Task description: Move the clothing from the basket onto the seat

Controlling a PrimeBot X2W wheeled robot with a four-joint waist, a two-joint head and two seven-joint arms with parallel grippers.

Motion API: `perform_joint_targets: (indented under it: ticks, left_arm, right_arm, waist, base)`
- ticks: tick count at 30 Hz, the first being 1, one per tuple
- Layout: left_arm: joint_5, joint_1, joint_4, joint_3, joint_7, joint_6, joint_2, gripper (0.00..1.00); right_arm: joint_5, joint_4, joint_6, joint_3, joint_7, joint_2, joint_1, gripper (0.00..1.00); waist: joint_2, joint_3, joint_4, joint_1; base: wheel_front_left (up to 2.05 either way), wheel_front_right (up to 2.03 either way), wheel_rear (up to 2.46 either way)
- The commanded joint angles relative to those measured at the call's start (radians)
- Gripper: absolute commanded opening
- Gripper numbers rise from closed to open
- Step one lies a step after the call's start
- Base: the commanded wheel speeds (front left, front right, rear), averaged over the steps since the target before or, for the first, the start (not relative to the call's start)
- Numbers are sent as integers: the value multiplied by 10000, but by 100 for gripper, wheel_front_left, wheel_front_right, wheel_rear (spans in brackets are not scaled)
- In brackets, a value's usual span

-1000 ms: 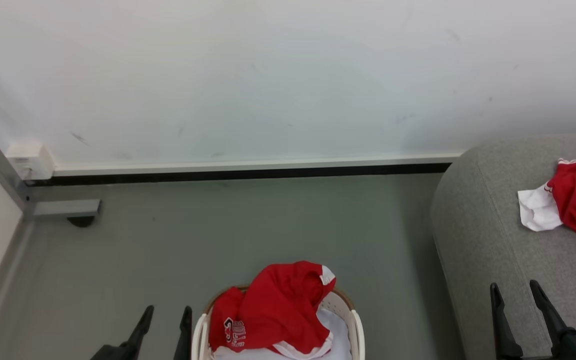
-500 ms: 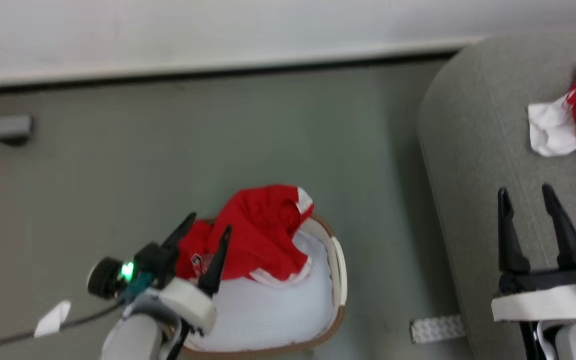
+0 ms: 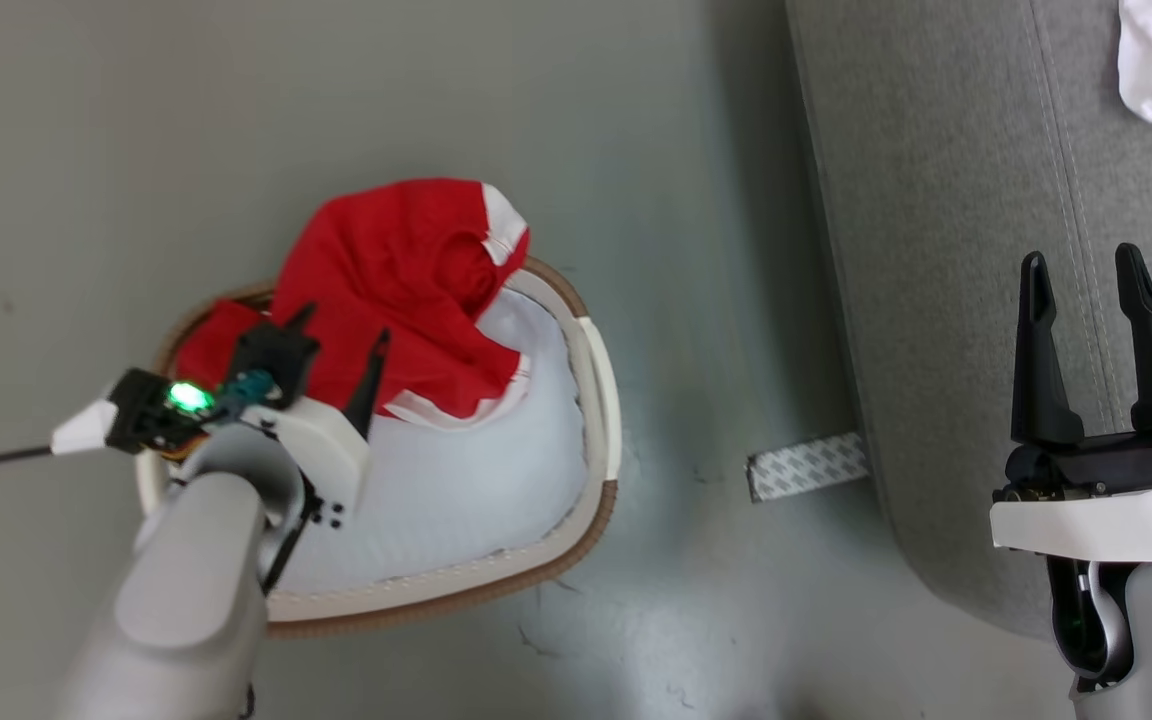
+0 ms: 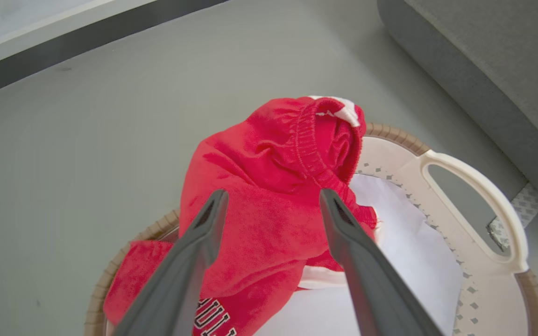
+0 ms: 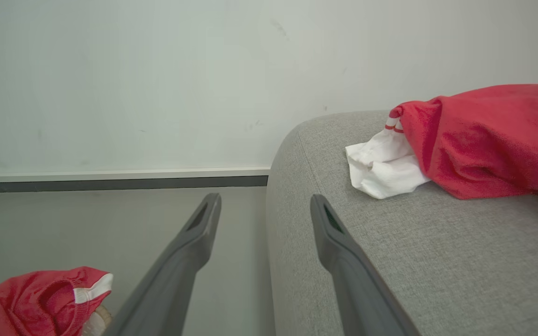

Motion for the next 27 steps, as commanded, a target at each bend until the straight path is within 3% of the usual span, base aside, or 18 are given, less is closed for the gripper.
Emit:
perform_joint_targets:
  ticks: [1,12,27]
  left_arm:
    - [132,-281,122,79,16,165,178,100]
    - [343,-901,690,138,72,992,496,100]
    - [261,-1129,976,-238,323,862,553,100]
  right_arm:
    - [82,-72,-25,38,8,6,-153,100]
    - [329,-44,-25,176,8,5,-437,100]
    - [610,-27,-25,311,8,5,-563,100]
  waist:
    - [0,596,-484,-5]
    - [0,967,-652,-5]
    - [0,1573,-875,-5]
  base:
    - [0,0,0]
    - [0,0,0]
    - [0,0,0]
